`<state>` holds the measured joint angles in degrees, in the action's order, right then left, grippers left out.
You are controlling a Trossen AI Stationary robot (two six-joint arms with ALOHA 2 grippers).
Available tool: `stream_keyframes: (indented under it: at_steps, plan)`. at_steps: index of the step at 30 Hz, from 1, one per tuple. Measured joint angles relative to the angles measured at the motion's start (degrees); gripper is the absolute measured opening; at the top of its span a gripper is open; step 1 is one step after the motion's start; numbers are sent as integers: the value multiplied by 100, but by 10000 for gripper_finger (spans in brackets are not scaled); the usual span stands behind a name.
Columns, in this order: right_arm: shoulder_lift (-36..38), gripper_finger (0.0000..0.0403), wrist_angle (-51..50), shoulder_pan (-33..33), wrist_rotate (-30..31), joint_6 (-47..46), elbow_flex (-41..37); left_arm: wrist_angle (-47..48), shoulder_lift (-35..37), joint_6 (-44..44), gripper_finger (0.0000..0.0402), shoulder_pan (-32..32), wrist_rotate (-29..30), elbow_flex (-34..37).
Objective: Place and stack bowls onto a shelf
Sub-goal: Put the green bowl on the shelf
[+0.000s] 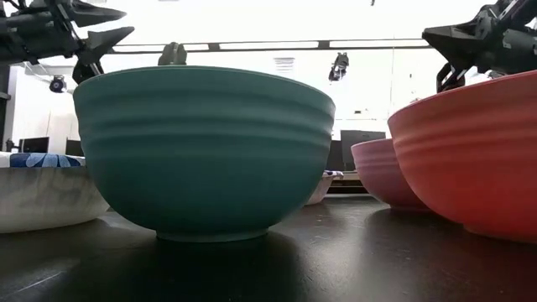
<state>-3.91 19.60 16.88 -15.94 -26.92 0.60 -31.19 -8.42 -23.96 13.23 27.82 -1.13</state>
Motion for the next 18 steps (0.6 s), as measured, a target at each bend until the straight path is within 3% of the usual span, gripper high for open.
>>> stream_keyframes:
  at_steps: [9,13,16,18]
  plan:
    - [1,9,718,-52,4,189,0,-618,-1123,-917,81,9,-594,-12]
    - [0,9,889,-50,4,404,47,-668,-1724,-987,81,9,-787,-455]
    - [-26,9,902,-50,128,670,202,-256,-2240,-985,81,9,-787,-1083]
    - [-62,9,867,-50,267,869,340,688,-2575,-984,81,9,-789,-1651]
